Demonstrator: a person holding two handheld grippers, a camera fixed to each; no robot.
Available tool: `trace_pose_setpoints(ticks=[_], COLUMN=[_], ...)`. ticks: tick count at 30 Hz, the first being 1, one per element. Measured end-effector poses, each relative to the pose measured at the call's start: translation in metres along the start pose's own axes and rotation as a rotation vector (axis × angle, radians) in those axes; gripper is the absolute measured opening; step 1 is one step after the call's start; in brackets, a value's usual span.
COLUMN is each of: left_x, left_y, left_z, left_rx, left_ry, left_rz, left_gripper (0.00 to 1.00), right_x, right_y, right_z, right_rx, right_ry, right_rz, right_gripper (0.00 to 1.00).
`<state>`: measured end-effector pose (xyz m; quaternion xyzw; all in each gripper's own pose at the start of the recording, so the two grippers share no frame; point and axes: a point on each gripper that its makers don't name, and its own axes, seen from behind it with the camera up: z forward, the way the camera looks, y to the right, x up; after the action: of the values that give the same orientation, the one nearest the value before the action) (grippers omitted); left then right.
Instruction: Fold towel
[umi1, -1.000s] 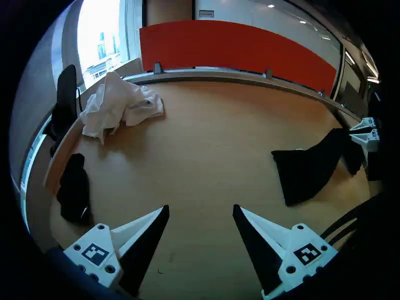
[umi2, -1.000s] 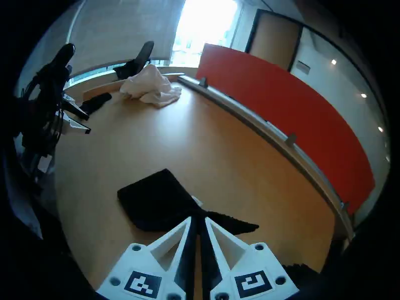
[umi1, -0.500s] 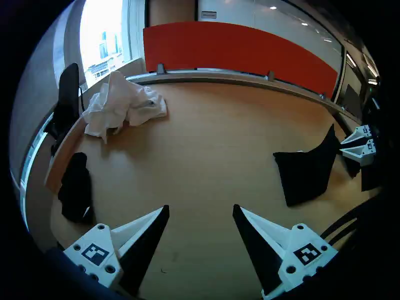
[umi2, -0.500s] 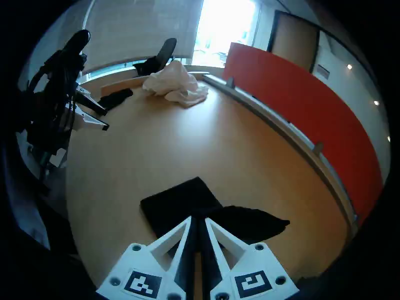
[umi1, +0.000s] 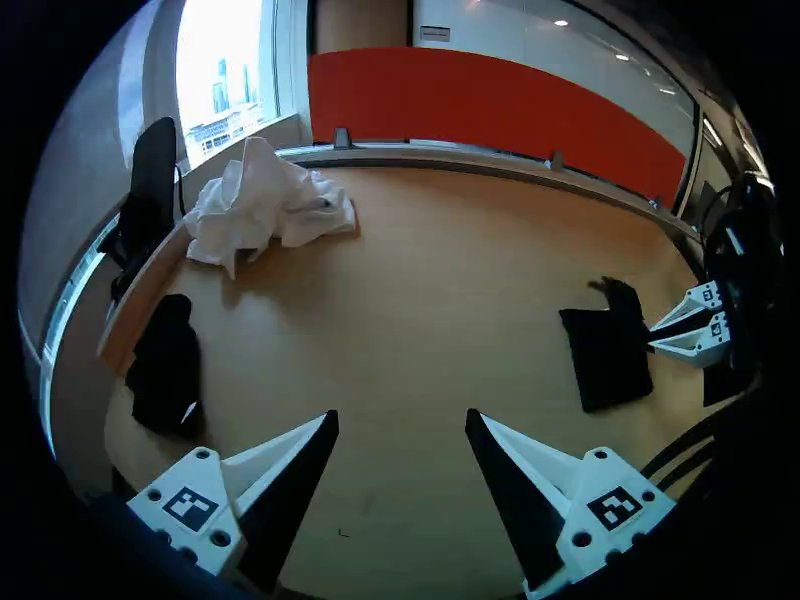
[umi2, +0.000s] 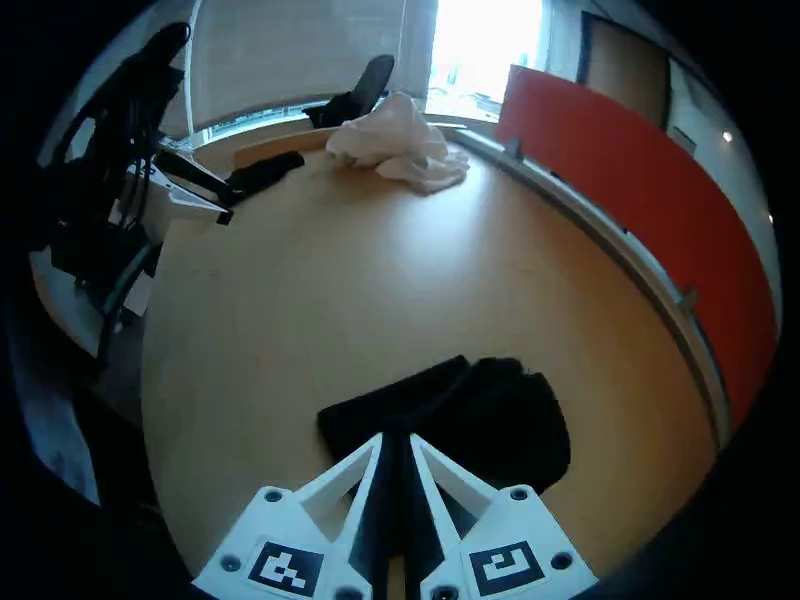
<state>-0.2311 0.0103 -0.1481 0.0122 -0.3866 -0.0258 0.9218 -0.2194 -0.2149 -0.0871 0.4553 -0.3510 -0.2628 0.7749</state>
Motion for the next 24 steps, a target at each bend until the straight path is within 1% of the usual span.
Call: trace_pose_setpoints(ticks=[3, 6, 13, 15, 17, 23, 24], left_x=[-0.0027, -0.004, -0.0042, -0.0041, -0.0041, -0.0033, -0.003], left_y=[-0.0045, -0.0071, -0.006, -0.0048, -0.0036, -0.0025, -0.0027], left_z=[-0.0018, -0.003, -0.002, -0.0016, -0.0014, -0.0026, -0.0029], left_rx=[0.009, 0.011, 0.009, 0.007, 0.004, 0.002, 0.002], left_ry=[-0.002, -0.003, -0.004, -0.004, -0.004, -0.001, -0.001], left_rz=[-0.009, -0.017, -0.016, -0.014, -0.011, -0.006, -0.006], left_gripper=[0.94, 0.94, 0.94, 0.94, 0.94, 0.94, 0.94], right_x=[-0.0039, -0.0055, -0.0056, -0.0057, -0.0063, -0.0106, -0.0113], right_y=[-0.0028, -0.0029, -0.0012, -0.0004, 0.0001, 0.002, 0.0023], right_z=[0.0074, 0.009, 0.0065, 0.0062, 0.0062, 0.0063, 0.0059], right_rx=[0.014, 0.018, 0.015, 0.009, 0.004, -0.009, -0.011], right_ry=[-0.014, -0.021, -0.024, -0.024, -0.024, -0.026, -0.025], right_rz=[0.006, 0.008, 0.013, 0.017, 0.023, 0.034, 0.036], right_gripper=[0.05, 0.05, 0.05, 0.09, 0.18, 0.63, 0.66])
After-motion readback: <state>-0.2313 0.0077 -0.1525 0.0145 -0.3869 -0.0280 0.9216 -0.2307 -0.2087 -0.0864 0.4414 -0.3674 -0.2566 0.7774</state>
